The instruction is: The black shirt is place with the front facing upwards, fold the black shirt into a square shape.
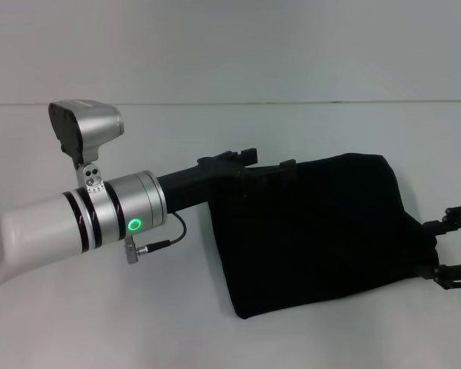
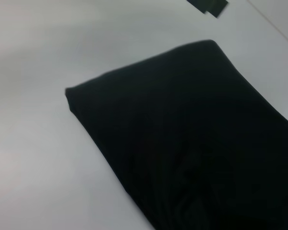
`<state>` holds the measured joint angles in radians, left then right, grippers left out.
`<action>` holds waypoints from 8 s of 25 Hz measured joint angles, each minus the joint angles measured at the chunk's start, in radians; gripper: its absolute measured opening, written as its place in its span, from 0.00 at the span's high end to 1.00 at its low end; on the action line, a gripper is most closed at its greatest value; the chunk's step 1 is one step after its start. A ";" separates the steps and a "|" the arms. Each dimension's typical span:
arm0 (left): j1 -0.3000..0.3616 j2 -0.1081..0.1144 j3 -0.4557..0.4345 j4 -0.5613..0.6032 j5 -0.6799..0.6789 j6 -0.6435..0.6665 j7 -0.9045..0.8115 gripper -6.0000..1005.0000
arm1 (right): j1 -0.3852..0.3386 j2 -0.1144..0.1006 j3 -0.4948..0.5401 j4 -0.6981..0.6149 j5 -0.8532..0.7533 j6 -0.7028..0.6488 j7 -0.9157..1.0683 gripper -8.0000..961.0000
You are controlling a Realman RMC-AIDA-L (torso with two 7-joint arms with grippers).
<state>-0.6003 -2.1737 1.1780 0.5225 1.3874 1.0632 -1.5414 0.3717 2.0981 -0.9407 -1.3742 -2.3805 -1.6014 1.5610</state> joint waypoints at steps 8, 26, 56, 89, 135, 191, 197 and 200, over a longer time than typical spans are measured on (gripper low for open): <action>0.011 0.000 -0.013 -0.011 -0.007 -0.002 0.023 0.07 | 0.013 -0.001 -0.077 0.023 0.010 0.078 -0.013 0.29; 0.026 -0.002 -0.023 -0.017 -0.007 0.009 0.026 0.07 | 0.035 -0.003 -0.083 0.080 0.015 0.127 -0.024 0.55; 0.015 0.010 -0.035 0.011 0.007 0.090 0.020 0.07 | -0.053 -0.001 0.047 0.215 0.047 0.184 0.058 0.90; 0.027 0.003 -0.193 -0.055 0.183 0.124 0.413 0.08 | 0.033 -0.005 0.598 0.965 0.428 0.174 -0.222 0.70; -0.051 -0.003 -0.137 -0.191 0.177 0.128 0.534 0.08 | 0.054 -0.003 0.750 1.121 0.553 0.267 -0.453 0.99; 0.024 0.023 -0.194 0.317 0.580 0.332 -0.578 0.08 | -0.038 -0.011 0.787 1.145 0.676 0.034 -0.625 0.99; -0.047 0.026 -0.185 0.316 0.686 0.327 -0.833 0.08 | -0.043 -0.012 0.819 1.132 0.677 0.012 -0.700 0.98; -0.104 0.027 -0.182 0.272 0.747 0.284 -0.902 0.08 | -0.051 -0.012 0.832 1.131 0.678 -0.004 -0.724 0.98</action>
<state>-0.7041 -2.1467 0.9961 0.7940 2.1348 1.3468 -2.4436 0.3209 2.0861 -0.1088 -0.2430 -1.7028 -1.6056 0.8374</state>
